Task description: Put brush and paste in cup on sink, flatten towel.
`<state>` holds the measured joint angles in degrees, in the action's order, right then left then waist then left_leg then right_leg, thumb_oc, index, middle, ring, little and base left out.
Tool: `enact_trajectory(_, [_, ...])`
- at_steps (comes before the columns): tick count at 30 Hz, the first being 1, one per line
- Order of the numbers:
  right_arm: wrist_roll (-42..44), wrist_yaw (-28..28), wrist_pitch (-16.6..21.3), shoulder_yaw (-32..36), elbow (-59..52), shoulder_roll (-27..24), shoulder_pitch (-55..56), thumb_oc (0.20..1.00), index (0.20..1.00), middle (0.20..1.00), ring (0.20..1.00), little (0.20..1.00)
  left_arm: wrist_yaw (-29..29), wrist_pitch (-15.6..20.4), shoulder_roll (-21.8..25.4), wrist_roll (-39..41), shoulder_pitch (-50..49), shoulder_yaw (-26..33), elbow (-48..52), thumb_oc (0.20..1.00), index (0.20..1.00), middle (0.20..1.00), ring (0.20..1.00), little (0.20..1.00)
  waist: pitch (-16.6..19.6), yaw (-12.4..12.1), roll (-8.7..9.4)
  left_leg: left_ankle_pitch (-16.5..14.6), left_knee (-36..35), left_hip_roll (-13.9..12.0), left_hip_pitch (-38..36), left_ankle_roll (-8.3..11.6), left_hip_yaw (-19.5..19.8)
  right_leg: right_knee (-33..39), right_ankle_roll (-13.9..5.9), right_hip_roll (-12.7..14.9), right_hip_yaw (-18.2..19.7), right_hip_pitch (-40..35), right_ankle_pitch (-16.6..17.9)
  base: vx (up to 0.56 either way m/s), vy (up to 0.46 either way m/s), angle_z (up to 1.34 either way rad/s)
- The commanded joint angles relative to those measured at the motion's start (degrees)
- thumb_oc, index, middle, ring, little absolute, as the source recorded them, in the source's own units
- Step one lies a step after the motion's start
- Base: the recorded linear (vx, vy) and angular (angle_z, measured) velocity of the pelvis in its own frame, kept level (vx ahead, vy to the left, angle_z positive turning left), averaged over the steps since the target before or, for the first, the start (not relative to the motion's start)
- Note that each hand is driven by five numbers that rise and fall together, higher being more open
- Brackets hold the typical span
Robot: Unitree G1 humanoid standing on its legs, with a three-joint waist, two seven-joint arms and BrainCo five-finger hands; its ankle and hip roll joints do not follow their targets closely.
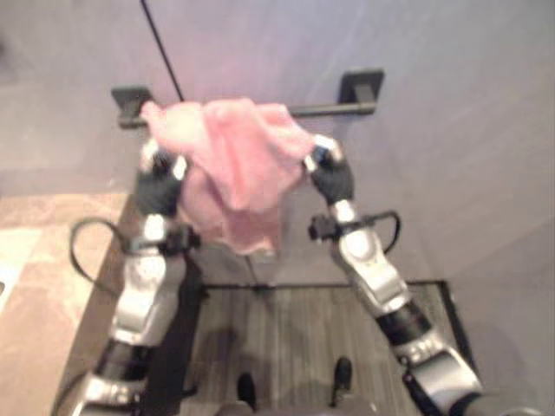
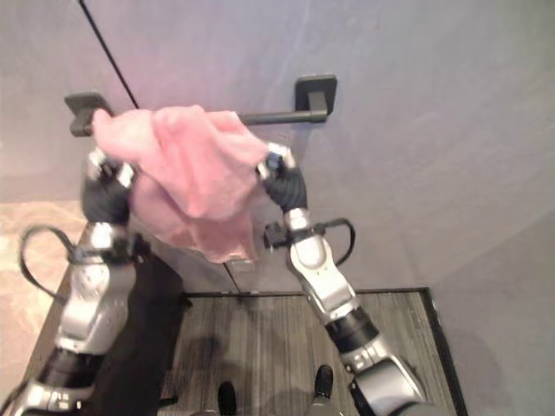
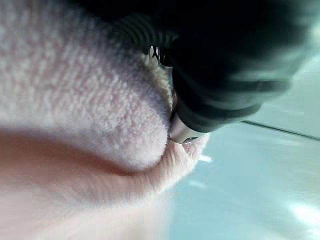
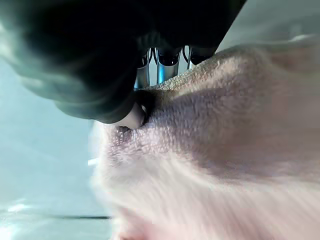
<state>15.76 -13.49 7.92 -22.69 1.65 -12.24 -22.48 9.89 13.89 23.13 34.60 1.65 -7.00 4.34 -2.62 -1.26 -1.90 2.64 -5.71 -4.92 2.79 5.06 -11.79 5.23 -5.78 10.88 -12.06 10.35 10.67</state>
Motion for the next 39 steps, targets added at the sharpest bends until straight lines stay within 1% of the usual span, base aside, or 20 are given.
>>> enact_trajectory(1, [-1.66,1.36,1.74,1.65,0.56,1.16,-5.25,0.200,0.200,0.200,0.200,0.200,-2.49,-0.94,0.36,2.38,3.81,-0.27,-7.75,0.200,0.200,0.200,0.200,0.200,0.09,0.16,-0.08,-4.87,0.71,2.09,-0.13,-5.04,3.84,-0.23,-2.54,2.00,-2.52,-6.58,-6.48,0.01,-0.007,-0.07])
enact_trajectory(3, [-2.37,1.43,1.35,1.54,2.22,0.67,-3.87,0.200,0.200,0.200,0.200,0.200,-2.40,-1.88,-1.04,2.58,1.71,-0.32,-13.75,0.200,0.200,0.200,0.200,0.200,0.32,0.18,-0.10,-4.93,0.71,2.12,-0.37,-5.12,3.64,-0.23,-2.63,1.98,-2.47,-6.65,-6.57,0.02,-0.007,-0.08])
enact_trajectory(5, [-3.04,0.88,1.18,1.49,3.05,0.34,-3.75,0.200,0.200,0.200,0.200,0.200,-1.27,-2.55,-1.51,1.09,0.71,0.01,-16.37,0.200,0.200,0.200,0.200,0.200,0.43,0.17,-0.11,-5.07,0.71,2.13,-0.78,-5.15,3.51,-0.23,-2.68,1.99,-2.45,-6.94,-6.69,0.03,-0.007,-0.03])
enact_trajectory(11, [-3.14,-0.42,1.69,3.04,2.56,0.24,-5.90,0.200,0.200,0.200,0.200,0.200,-1.27,-1.75,0.12,1.72,0.43,2.43,-11.29,0.200,0.200,0.200,0.200,0.200,0.99,-0.10,0.18,-5.57,0.71,2.20,-2.31,-5.33,3.55,-0.23,-2.74,2.12,-2.59,-8.47,-7.10,0.01,-0.001,0.02])
enact_trajectory(12, [-3.04,-0.48,1.74,3.01,2.56,0.48,-6.75,0.200,0.200,0.200,0.200,0.200,-0.87,-1.11,0.93,1.65,1.69,3.19,-8.61,0.200,0.200,0.200,0.200,0.200,1.14,-0.27,0.26,-5.68,0.71,2.30,-2.74,-5.39,3.60,-0.23,-2.75,2.17,-2.70,-8.99,-7.29,0.01,0.003,0.03])
enact_trajectory(17, [-2.61,0.33,1.99,2.62,2.10,1.12,-8.37,0.200,0.200,0.200,0.200,0.200,-0.23,0.13,2.98,-0.82,4.38,5.08,-1.51,0.200,0.200,0.200,0.200,0.200,1.18,-0.92,0.40,-6.01,0.71,2.56,-3.97,-5.53,3.68,-0.23,-2.68,2.32,-2.61,-10.08,-7.69,0.00,0.003,0.01])
enact_trajectory(18, [-2.07,0.68,2.28,2.62,1.41,1.31,-9.01,0.200,0.200,0.200,0.200,0.200,-0.04,0.92,3.70,-1.76,5.53,6.03,0.84,0.200,0.200,0.200,0.200,0.200,1.22,-1.14,0.51,-6.09,0.71,2.60,-4.31,-5.62,3.66,-0.23,-2.61,2.32,-2.64,-10.40,-7.74,0.00,0.000,0.00])
enact_trajectory(20, [-1.97,0.73,2.45,2.62,0.87,1.32,-9.52,0.200,0.200,0.200,0.200,0.200,0.32,1.29,4.01,-2.19,6.22,6.49,1.84,0.200,0.200,0.200,0.200,0.200,1.17,-1.23,0.57,-6.10,0.71,2.61,-4.43,-5.63,3.66,-0.23,-2.56,2.32,-2.62,-10.52,-7.76,0.00,0.000,0.00])
enact_trajectory(21, [-0.53,1.11,3.77,2.48,-1.34,1.87,-11.30,0.200,0.200,0.200,0.200,0.200,1.42,2.97,5.21,-3.54,8.74,8.02,5.21,0.200,0.200,0.200,0.200,0.200,1.18,-1.38,0.73,-6.18,0.71,2.63,-4.57,-5.60,3.69,-0.23,-2.53,2.34,-2.74,-10.70,-7.84,0.00,0.000,0.00])
enact_trajectory(24, [-0.06,1.32,4.19,2.62,-2.61,1.90,-12.15,0.200,0.200,0.200,0.200,0.200,1.86,3.57,5.44,-3.95,9.55,8.79,7.14,0.200,0.200,0.200,0.200,0.200,1.16,-1.47,0.79,-6.22,0.71,2.63,-4.64,-5.60,3.76,-0.23,-2.53,2.37,-2.81,-10.82,-7.86,0.00,0.000,0.00])
enact_trajectory(25, [0.53,1.54,5.16,2.87,-4.60,2.15,-13.54,0.200,0.200,0.200,0.200,0.200,2.23,4.48,5.92,-4.33,10.57,9.45,9.76,0.200,0.200,0.200,0.200,0.200,1.14,-1.54,0.84,-6.35,0.71,2.62,-4.71,-5.63,3.76,-0.23,-2.53,2.42,-2.79,-10.86,-7.89,0.00,0.000,0.00])
enact_trajectory(30, [-0.09,1.77,5.36,2.63,-5.65,2.21,-14.29,0.200,0.200,0.200,0.200,0.200,1.72,4.81,6.45,-3.49,9.63,10.01,10.30,0.200,0.200,0.200,0.200,0.200,1.27,-1.85,0.70,-6.56,0.71,2.69,-4.93,-5.62,3.32,-0.23,-2.64,2.37,-2.50,-10.69,-7.78,0.00,0.000,0.00])
enact_trajectory(32, [-0.59,2.72,4.56,2.11,-5.83,1.34,-12.52,0.200,0.200,0.200,0.200,0.200,1.05,4.04,6.01,-2.81,7.60,9.83,9.91,0.200,0.200,0.200,0.200,0.200,1.34,-1.79,0.69,-6.61,0.71,2.67,-5.07,-5.62,3.26,-0.23,-2.60,2.20,-2.33,-10.67,-7.82,0.00,0.000,0.00])
enact_trajectory(39, [-1.32,3.50,3.91,3.12,-4.97,-0.48,-8.25,0.200,0.200,0.200,0.200,0.200,-0.79,2.61,5.46,-1.62,2.90,10.40,8.00,0.200,0.200,0.200,0.200,0.200,1.21,-1.44,0.58,-6.69,0.71,2.43,-5.21,-5.58,3.08,-0.23,-2.42,1.89,-2.31,-10.57,-7.94,0.00,0.000,0.00])
